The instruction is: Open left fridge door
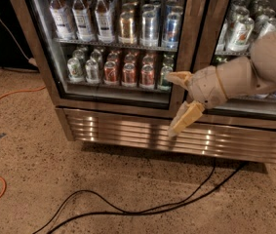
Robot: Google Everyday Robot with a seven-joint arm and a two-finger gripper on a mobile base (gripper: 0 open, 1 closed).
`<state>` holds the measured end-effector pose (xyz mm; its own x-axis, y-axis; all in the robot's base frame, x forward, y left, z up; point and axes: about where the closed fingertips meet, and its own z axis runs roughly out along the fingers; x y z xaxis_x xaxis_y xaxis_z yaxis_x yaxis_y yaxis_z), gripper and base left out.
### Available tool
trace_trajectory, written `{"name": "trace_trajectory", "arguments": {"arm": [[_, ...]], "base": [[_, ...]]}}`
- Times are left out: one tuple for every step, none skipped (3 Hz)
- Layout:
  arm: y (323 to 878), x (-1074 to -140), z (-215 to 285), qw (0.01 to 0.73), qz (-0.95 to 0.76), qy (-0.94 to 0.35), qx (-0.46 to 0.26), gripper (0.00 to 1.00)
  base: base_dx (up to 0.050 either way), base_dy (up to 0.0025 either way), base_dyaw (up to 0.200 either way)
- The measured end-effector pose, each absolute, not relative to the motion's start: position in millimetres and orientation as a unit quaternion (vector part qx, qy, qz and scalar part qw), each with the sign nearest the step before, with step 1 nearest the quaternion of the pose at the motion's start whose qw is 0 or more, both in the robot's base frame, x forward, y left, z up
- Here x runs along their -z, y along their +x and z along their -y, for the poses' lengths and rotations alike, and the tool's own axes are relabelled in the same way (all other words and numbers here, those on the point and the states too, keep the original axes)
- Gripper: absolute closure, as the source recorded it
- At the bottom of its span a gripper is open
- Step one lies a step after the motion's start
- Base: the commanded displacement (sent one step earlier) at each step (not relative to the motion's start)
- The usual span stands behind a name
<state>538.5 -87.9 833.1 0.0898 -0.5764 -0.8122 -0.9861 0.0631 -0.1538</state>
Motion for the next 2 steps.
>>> {"name": "trace_trajectory", "arguments": {"arm": [[528.2,-833.1,102.5,0.501,-0.559,-0.553,-0.362,0.00],[520.3,-844.5,121.4,0.547,-0.538,-0.491,-0.412,0.00]], "base": [[0.000,0.00000,0.000],[0.000,0.00000,0.000]]}}
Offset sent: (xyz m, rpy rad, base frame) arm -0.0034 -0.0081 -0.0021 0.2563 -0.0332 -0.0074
